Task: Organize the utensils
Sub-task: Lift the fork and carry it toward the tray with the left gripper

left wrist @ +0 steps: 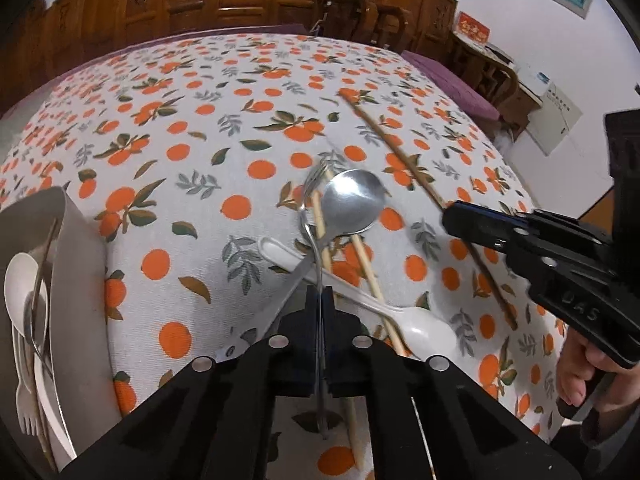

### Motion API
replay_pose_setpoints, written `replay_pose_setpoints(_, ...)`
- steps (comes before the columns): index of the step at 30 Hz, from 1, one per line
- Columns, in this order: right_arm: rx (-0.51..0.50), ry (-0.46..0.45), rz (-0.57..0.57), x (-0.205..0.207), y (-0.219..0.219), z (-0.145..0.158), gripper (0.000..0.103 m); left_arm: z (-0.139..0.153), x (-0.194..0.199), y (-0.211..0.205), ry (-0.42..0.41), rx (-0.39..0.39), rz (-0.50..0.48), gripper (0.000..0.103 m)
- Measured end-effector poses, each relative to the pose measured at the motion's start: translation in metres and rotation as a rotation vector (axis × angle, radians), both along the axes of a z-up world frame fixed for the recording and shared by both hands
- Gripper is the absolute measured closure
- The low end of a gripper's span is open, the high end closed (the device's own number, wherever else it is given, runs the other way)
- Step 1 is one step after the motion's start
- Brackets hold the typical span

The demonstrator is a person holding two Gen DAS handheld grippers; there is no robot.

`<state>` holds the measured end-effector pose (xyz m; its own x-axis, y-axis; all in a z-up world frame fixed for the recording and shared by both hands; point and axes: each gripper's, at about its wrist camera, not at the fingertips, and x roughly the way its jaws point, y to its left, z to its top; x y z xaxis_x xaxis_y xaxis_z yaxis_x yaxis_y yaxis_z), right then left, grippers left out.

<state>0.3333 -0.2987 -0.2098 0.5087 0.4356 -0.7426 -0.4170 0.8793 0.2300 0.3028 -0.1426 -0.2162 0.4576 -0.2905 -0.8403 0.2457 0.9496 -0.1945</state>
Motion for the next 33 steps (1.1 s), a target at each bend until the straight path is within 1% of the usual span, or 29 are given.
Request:
replay_pose_setpoints(5,-0.001,0.002,0.0,0.0,0.001,-0.001,0.097,0.001,-0.004,-0.005,-0.006,0.021,-0.015,0.101)
replay_pose_setpoints(10,0.0,0.006,-0.008,0.001,0.002,-0.001,0.097,0.008,-0.008,-0.004,-0.033,0.035,-0.024,0.102)
replay_pose_setpoints(16,-0.004,-0.005,0.009,-0.005,0.012,0.005,0.097,0.022,-0.02,0.003,-0.072,0.062,-0.028,0.102)
replay_pose_setpoints(22,-0.009,-0.015,0.031,-0.013,0.026,0.012,0.097,0.039,-0.034,0.016,-0.106,0.074,-0.027,0.102)
replay_pose_setpoints(33,-0.012,-0.047,0.101,-0.039,0.068,0.029,0.097,0.066,-0.058,0.06,-0.151,0.071,0.018,0.102)
